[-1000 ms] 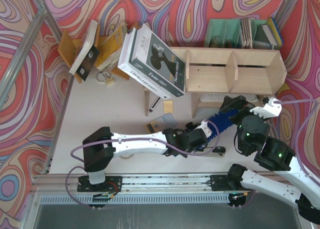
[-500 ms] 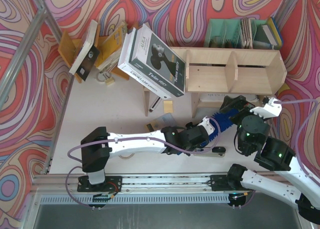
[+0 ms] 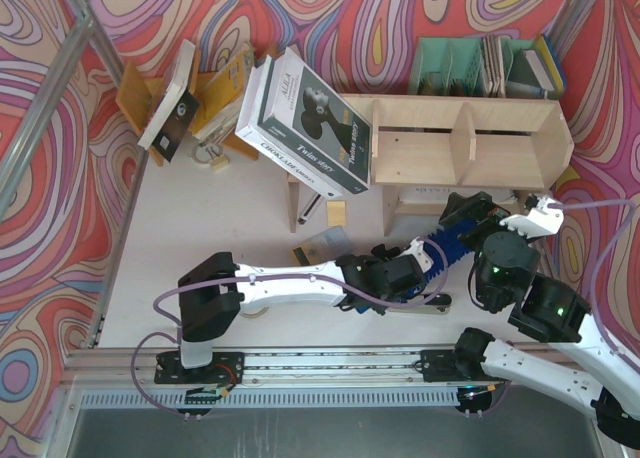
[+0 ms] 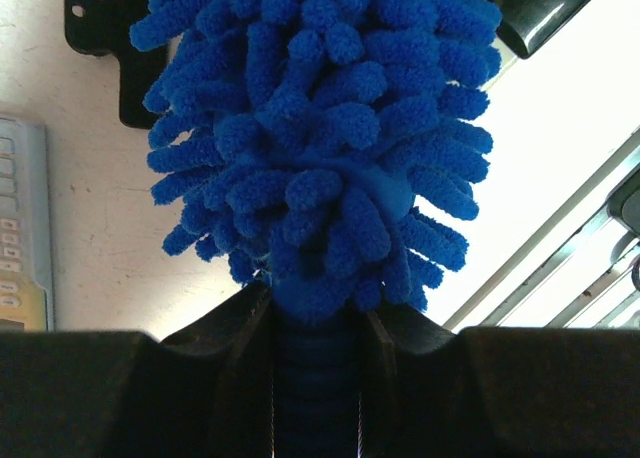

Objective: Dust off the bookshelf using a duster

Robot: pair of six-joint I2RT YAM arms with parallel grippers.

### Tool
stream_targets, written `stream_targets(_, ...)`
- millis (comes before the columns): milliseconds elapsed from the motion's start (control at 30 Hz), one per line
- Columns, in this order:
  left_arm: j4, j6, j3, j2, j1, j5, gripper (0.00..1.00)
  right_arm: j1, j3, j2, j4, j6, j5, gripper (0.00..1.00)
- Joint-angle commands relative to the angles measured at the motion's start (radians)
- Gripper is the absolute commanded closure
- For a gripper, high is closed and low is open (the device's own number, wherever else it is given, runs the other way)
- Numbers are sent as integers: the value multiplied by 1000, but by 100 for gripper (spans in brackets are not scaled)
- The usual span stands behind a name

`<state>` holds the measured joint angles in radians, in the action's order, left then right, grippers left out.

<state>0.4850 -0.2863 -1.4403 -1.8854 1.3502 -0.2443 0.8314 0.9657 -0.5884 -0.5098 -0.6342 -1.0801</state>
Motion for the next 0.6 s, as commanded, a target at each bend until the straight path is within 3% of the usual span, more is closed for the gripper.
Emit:
stream_targets(0,-52,19,-39,53,0,-47,100,-3,-8,13,-23,-27,-12,1)
stream_targets(167,-80,38,-52,52,-20,-64,100,-3,-6,13,-27,-31,-12,1)
stream_targets(567,-25,37,-114,-63,-44,54,100,-4,-16,27,-34,-31,-25,1)
